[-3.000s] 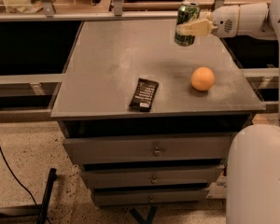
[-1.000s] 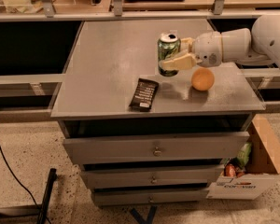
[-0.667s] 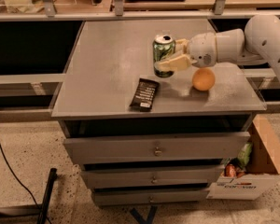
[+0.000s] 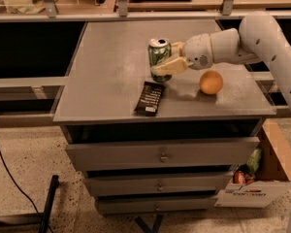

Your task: Move green can near rxbar chocolate

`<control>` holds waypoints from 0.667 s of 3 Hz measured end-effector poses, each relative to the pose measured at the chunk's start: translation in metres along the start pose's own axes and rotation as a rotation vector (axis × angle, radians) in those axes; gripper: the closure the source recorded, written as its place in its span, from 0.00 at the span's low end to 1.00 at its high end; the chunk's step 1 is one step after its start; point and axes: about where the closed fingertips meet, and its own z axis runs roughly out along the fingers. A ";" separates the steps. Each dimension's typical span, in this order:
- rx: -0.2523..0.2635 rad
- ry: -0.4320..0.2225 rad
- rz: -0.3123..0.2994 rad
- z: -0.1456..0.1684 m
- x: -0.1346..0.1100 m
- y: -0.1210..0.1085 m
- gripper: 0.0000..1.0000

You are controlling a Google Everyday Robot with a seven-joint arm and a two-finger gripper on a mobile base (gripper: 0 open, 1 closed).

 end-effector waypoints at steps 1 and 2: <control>-0.018 0.021 0.004 0.010 0.003 0.001 1.00; -0.024 0.027 0.014 0.016 0.006 0.002 0.82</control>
Offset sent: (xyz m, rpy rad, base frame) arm 0.0006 0.0126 -0.0148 -0.0313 0.0358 0.0079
